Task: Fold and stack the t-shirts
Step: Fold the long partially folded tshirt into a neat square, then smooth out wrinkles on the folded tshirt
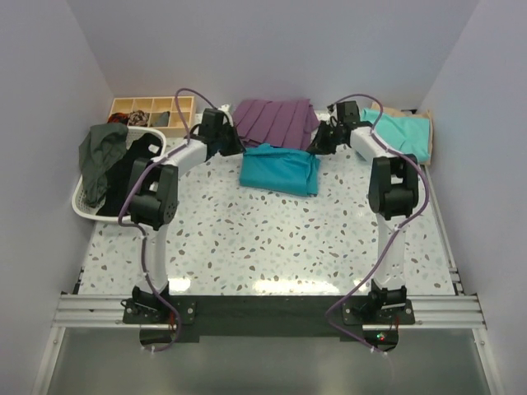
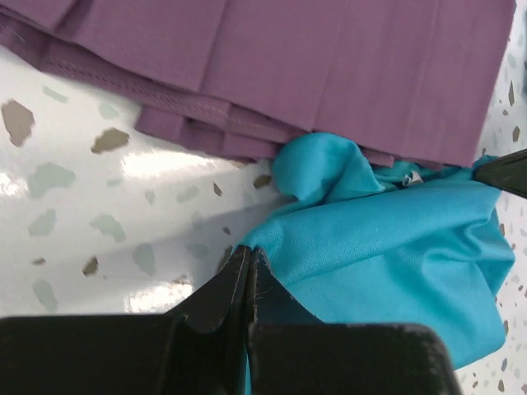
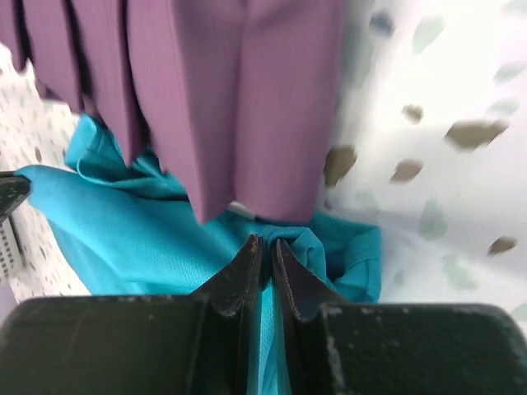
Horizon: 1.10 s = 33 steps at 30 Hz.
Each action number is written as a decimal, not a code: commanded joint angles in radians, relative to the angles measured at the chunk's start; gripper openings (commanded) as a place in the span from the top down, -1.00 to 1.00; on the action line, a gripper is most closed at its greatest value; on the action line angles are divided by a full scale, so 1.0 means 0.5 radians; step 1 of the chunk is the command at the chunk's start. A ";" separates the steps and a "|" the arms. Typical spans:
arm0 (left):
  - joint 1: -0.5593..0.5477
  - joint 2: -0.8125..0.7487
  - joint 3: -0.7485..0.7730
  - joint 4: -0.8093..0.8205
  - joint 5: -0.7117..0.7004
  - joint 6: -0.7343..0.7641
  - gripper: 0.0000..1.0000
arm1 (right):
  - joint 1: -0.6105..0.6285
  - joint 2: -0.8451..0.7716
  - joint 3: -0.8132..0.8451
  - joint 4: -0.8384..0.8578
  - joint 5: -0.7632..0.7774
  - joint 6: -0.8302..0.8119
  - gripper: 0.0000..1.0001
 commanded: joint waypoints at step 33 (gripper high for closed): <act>-0.075 -0.201 -0.356 0.806 0.681 -0.120 -0.01 | 0.246 -0.359 -0.286 0.216 -0.185 -0.039 -0.47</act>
